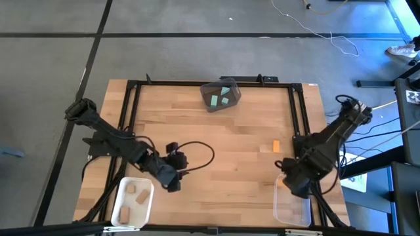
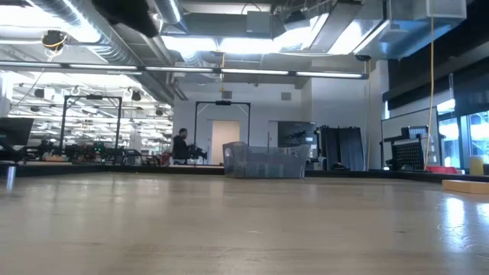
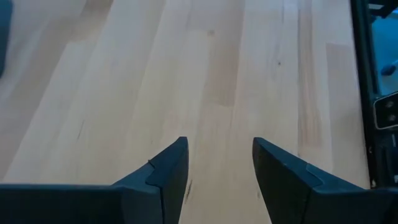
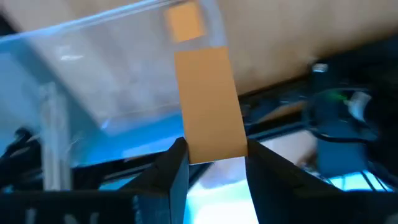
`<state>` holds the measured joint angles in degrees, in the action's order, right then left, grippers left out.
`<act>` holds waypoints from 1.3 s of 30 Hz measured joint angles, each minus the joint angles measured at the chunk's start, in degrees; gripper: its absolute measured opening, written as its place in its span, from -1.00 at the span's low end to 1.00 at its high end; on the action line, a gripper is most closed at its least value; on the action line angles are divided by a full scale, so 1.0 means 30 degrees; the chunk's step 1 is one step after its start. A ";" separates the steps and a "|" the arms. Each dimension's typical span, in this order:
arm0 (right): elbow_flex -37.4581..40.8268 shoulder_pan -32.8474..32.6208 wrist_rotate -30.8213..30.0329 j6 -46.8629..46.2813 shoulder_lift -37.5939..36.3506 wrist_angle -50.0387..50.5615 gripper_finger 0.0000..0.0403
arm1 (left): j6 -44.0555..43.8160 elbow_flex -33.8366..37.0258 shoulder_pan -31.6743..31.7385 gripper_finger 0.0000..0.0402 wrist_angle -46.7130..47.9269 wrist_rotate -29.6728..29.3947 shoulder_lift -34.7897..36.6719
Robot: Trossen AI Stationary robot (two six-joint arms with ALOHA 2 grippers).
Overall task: Sort & place blocks by color
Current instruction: Put the bottom orange block into the transparent bin
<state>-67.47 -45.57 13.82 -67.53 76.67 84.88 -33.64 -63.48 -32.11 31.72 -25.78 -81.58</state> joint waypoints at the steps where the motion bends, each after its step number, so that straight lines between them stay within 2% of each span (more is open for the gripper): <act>1: 0.0079 -0.0299 0.0221 0.0012 -0.0054 -0.0498 -0.36 | 0.0449 0.0000 0.0301 -0.16 -0.0289 0.0332 0.0000; 6: 0.0119 -0.1564 0.0444 0.0043 0.0013 -0.2481 -0.36 | 0.3026 0.0000 0.2061 -0.16 -0.2488 0.1707 0.0000; 13: 0.0119 -0.2845 0.0105 -0.0880 0.0273 -0.3978 -0.36 | 0.5379 0.0000 0.4397 -0.16 -0.5292 0.4996 0.0000; 19: 0.0125 -0.3561 -0.0444 -0.0485 0.1774 -0.3970 -0.36 | 0.5871 0.0000 0.5215 -0.16 -0.5478 0.5213 0.0000; 30: 0.0127 -0.3588 -0.0392 0.2077 0.5034 -0.5605 -0.35 | 0.5899 0.0000 0.5293 -0.16 -0.5471 0.5435 -0.0007; 39: 0.0127 -0.3486 0.1334 0.3755 0.7149 -0.5790 -0.34 | 0.5885 0.0000 0.5285 -0.16 -0.5458 0.5435 -0.0007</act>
<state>-67.09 -56.03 17.82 -56.26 98.12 67.51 -15.99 -63.48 -16.25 15.35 -9.47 -81.60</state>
